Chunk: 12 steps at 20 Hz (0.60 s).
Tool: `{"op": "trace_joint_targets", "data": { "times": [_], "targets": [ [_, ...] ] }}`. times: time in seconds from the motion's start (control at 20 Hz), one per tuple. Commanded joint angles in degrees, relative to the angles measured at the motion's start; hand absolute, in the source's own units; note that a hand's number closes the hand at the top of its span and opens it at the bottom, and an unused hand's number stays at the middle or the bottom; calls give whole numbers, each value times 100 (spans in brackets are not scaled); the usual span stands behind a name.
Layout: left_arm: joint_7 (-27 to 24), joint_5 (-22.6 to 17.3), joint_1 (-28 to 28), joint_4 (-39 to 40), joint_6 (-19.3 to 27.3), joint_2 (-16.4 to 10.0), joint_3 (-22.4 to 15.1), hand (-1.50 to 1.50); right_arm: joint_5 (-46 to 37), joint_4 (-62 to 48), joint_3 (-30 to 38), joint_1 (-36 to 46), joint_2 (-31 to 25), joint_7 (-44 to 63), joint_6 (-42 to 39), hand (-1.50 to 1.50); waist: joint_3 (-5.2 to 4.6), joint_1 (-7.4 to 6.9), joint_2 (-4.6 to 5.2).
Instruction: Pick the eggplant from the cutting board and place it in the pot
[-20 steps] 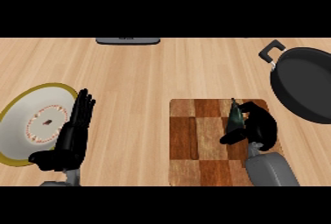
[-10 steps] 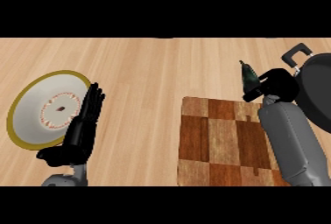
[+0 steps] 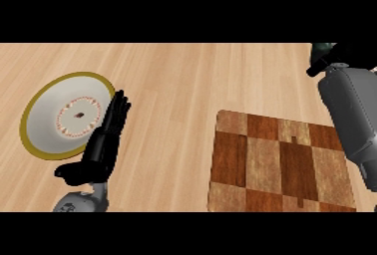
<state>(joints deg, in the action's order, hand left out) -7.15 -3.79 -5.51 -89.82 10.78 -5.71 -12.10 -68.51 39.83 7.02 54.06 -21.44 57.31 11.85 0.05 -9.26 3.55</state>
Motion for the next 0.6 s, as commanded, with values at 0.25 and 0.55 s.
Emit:
{"op": "trace_joint_targets", "data": {
  "times": [0.25,0.55],
  "targets": [
    [28,15,-52,-3,14,62,-32,0,-1323,-1248,-285,1341,-220,1238,248,150,-15,-23,-59],
    [-44,26,9,120,53,26,78,0,-1692,-1736,-59,1532,-555,1564,486,150,-6,112,-35]
  ]
}}
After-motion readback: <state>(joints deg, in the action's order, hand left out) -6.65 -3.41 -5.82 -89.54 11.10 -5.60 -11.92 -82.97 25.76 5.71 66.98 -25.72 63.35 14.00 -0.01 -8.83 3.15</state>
